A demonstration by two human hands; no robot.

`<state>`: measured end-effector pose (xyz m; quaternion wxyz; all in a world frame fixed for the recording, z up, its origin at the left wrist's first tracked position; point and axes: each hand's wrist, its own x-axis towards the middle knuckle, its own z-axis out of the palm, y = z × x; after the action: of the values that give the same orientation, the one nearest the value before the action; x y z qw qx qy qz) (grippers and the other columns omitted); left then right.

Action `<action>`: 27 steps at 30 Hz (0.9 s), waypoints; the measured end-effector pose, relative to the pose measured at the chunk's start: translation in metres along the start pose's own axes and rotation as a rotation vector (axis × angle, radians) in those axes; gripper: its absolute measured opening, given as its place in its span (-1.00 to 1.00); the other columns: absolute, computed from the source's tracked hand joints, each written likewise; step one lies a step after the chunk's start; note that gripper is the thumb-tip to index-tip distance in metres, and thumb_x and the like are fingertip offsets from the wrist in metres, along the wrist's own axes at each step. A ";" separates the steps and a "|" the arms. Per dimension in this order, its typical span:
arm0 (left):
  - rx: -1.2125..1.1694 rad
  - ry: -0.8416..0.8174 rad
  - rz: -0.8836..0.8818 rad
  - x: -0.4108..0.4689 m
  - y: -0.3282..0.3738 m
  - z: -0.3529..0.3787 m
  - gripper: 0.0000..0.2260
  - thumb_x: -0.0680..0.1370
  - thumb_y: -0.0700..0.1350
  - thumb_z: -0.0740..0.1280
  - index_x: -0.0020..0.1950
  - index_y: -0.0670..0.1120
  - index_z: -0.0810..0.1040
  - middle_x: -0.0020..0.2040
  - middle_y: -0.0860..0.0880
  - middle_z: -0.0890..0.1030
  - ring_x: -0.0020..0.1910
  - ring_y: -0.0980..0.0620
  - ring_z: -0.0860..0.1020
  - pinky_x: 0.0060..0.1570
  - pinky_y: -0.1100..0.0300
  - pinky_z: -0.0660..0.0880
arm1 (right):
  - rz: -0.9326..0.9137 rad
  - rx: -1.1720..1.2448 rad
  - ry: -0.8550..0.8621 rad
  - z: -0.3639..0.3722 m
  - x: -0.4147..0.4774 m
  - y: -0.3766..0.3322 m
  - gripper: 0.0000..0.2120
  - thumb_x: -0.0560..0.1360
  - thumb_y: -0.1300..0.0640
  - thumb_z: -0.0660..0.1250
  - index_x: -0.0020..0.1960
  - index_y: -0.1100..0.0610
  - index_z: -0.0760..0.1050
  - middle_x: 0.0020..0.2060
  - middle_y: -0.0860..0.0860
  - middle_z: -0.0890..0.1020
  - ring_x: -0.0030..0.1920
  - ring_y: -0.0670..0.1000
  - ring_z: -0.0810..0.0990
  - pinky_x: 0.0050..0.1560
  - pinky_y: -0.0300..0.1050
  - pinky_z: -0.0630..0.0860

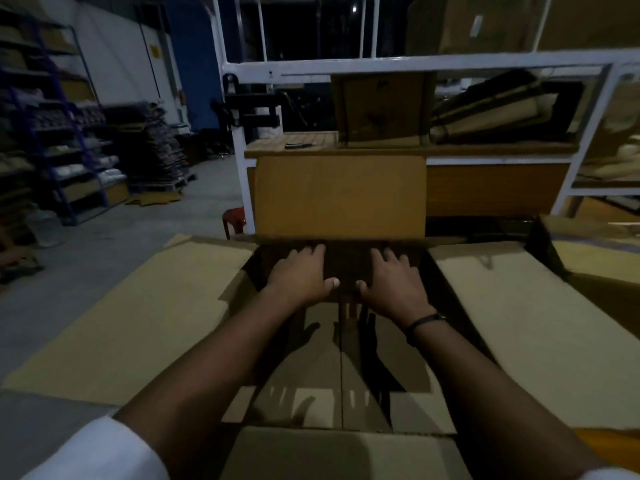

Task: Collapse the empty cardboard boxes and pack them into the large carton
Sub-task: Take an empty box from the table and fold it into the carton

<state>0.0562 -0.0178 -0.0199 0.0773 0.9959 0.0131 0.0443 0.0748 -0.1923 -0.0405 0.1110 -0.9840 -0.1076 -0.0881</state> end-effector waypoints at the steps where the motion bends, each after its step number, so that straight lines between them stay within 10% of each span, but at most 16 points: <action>1: -0.004 0.036 0.006 0.009 0.000 -0.005 -0.35 0.57 0.21 0.37 0.57 0.03 0.23 0.46 -0.07 0.44 0.40 -0.13 0.43 0.26 -0.10 0.46 | -0.005 -0.008 0.026 -0.006 0.011 0.007 -0.33 0.57 -0.15 0.33 0.57 0.04 0.19 0.55 0.11 0.29 0.51 0.26 0.26 0.45 0.24 0.33; 13: 0.118 0.040 -0.052 0.130 -0.029 -0.014 -0.19 0.60 0.18 0.36 0.69 0.03 -0.03 0.69 -0.12 -0.01 0.63 -0.30 0.03 0.54 -0.22 0.15 | -0.099 -0.101 -0.042 -0.020 0.143 0.057 -0.28 0.59 -0.20 0.29 0.63 0.01 0.10 0.65 0.05 0.01 0.58 0.28 0.09 0.50 0.30 0.22; 20: -0.042 0.039 -0.315 0.166 -0.080 0.006 -0.18 0.58 0.17 0.40 0.68 0.05 -0.01 0.67 -0.23 -0.08 0.59 -0.33 0.15 0.45 -0.21 0.33 | -0.121 -0.049 0.072 0.028 0.182 0.078 -0.52 0.58 -0.15 0.29 0.43 -0.01 0.31 0.61 -0.03 0.09 0.50 0.24 0.19 0.38 0.30 0.34; 27: -0.177 0.156 -0.381 0.180 -0.124 0.021 -0.11 0.50 0.27 0.42 0.61 0.26 -0.14 0.39 -0.30 0.43 0.30 -0.30 0.50 0.27 -0.17 0.44 | 0.139 0.349 0.177 0.053 0.191 0.121 -0.18 0.53 -0.19 0.40 0.59 -0.32 -0.06 0.62 0.09 -0.13 0.53 0.37 0.16 0.41 0.37 0.36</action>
<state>0.2354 0.1073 -0.0442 0.1701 0.9584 0.2031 0.1065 0.2946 -0.2578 -0.0775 0.2948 -0.9433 -0.0427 -0.1464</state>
